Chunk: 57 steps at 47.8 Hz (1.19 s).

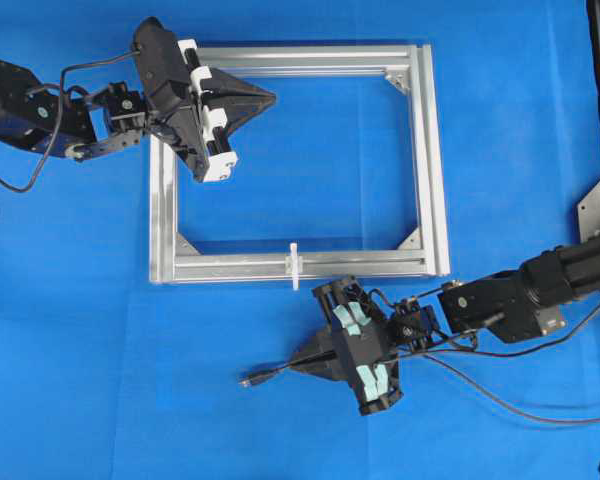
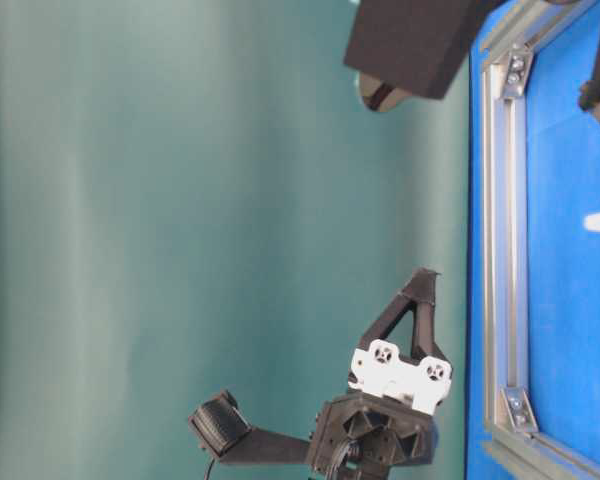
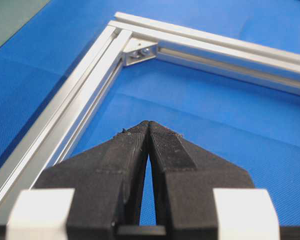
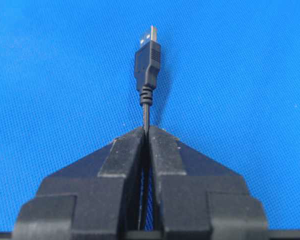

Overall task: Insert the wire through the string loop located in the center.
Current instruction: 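Lower the right gripper and close it on the cable behind the plug, then lift the gripped cable with the right gripper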

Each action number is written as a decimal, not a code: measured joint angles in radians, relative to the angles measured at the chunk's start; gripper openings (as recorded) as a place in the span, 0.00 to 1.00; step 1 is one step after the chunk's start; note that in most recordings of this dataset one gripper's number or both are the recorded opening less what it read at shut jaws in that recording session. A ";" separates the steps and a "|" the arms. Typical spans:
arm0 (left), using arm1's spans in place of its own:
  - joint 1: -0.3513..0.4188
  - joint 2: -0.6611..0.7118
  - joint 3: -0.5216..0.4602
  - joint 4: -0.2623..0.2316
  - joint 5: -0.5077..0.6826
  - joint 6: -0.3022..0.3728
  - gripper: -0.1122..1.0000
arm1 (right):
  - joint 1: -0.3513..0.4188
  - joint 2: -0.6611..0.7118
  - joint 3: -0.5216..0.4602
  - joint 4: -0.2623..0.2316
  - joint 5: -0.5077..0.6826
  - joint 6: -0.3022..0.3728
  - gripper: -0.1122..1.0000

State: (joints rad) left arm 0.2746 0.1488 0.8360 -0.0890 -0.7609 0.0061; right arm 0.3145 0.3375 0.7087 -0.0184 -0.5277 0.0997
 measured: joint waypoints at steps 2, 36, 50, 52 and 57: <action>0.000 0.000 0.000 0.000 0.000 0.000 0.10 | 0.000 -0.014 0.000 0.000 0.018 0.002 0.08; 0.002 0.000 0.000 0.000 0.000 0.000 0.10 | 0.000 -0.287 -0.015 0.000 0.321 -0.002 0.08; 0.000 0.000 0.000 -0.002 0.002 -0.002 0.10 | 0.000 -0.287 -0.015 0.000 0.324 -0.002 0.08; 0.002 0.000 0.002 0.000 0.002 0.000 0.10 | 0.000 -0.285 -0.014 0.000 0.324 -0.002 0.08; 0.002 0.000 0.002 0.000 0.000 0.000 0.10 | 0.000 -0.285 -0.015 0.000 0.324 0.000 0.08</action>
